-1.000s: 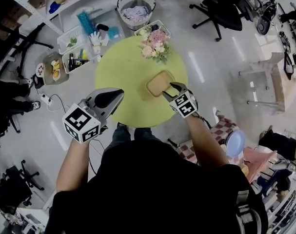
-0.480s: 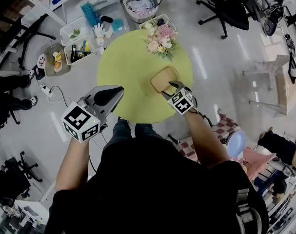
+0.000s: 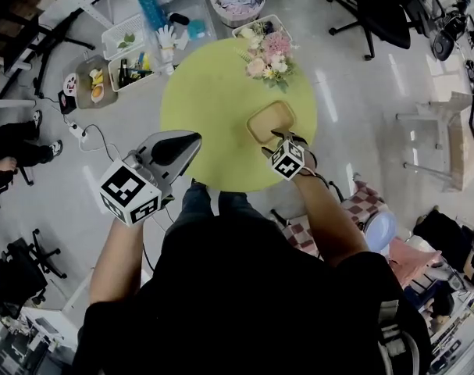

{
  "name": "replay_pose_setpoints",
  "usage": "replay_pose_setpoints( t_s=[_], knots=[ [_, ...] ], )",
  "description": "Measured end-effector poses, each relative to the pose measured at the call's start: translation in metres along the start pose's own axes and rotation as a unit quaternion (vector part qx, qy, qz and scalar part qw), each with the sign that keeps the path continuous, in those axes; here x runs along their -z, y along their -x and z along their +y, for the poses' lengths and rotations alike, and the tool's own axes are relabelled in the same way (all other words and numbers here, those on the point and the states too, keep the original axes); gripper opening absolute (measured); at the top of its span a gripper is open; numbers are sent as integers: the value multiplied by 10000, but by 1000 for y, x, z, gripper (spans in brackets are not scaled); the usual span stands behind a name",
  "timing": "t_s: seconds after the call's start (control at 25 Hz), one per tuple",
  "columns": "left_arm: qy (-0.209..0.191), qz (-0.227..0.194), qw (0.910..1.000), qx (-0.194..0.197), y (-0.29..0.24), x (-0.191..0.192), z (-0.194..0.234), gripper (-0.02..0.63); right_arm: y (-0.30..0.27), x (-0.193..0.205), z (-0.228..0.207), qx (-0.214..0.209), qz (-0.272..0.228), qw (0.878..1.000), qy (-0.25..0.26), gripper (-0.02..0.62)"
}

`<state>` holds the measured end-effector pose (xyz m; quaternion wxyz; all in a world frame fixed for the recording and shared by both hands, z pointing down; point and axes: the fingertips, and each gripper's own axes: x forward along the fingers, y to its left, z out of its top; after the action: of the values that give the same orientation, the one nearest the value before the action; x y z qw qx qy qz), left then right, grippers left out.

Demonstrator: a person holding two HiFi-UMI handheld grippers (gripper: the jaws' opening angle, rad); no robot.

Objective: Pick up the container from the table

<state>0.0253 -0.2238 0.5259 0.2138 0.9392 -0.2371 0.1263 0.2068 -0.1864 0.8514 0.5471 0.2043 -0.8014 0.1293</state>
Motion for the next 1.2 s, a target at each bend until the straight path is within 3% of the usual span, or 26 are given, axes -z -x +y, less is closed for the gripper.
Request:
replay_pose_setpoints(
  t_s=[0.88, 1.2],
  knots=[
    [576, -108, 9983, -26, 18, 20, 12, 17, -47, 24, -5, 216, 880, 9942, 586, 245],
    [612, -183, 9980, 9, 18, 20, 7, 17, -46, 26, -4, 319, 1030, 9907, 832, 134]
  ],
)
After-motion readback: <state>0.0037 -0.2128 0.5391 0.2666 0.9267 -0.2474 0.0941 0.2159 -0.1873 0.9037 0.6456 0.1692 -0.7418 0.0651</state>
